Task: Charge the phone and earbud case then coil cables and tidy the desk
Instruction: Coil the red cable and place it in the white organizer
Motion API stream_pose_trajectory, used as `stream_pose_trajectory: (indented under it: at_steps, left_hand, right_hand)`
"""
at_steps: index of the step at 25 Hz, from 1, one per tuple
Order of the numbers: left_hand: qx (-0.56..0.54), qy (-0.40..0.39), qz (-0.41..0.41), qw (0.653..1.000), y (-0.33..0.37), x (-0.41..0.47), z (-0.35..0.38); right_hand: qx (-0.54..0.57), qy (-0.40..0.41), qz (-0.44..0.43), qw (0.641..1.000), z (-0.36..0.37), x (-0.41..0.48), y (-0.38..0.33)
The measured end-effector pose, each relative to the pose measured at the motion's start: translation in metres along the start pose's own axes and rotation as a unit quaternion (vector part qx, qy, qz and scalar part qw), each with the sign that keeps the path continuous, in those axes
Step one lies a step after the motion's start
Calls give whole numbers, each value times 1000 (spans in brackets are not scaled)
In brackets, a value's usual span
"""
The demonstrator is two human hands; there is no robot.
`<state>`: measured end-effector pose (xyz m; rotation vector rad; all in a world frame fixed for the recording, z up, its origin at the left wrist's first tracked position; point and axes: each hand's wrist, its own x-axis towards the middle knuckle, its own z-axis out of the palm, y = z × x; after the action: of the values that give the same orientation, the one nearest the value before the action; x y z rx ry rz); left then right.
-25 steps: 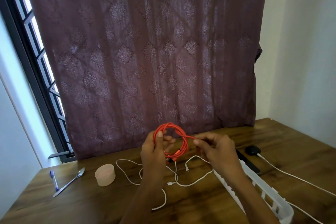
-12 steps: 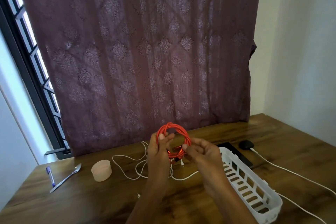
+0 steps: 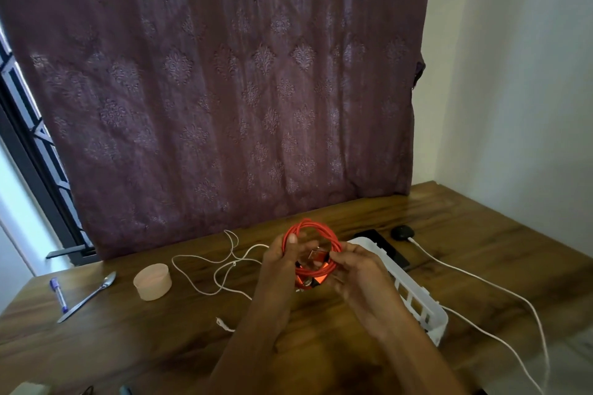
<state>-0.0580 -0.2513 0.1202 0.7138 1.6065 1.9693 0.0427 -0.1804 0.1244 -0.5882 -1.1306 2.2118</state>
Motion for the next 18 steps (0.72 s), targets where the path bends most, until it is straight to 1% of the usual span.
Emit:
stream_pose_trajectory:
  at_steps: [2, 3, 6, 9, 11, 14, 16, 18]
  left_hand:
    - [-21, -9, -22, 999, -1, -1, 8]
    - [-32, -9, -36, 999, 0, -2, 12]
    - [-76, -25, -89, 993, -6, -7, 25]
    - [-93, -8, -143, 985, -17, -12, 39]
    - [-44, -10, -151, 987, -28, -16, 48]
    - [81, -65, -129, 986, -50, -19, 56]
    - [131, -91, -110, 981, -62, -16, 64]
    - [156, -93, -103, 978, -71, -6, 74]
  right_hand:
    - [-90, 3, -1, 996, -9, -3, -3]
    - [-112, -2, -1, 994, -14, -4, -5]
    - [-100, -6, -10, 995, -33, -9, -10]
    - [-84, 41, -10, 996, -54, -15, -8]
    - [-96, 90, -13, 991, -71, -18, -6]
    - [-121, 165, -14, 979, -101, -15, -11]
    - [-138, 185, -6, 973, -119, -8, -14]
    - [-152, 200, -1, 968, -133, 1, -16]
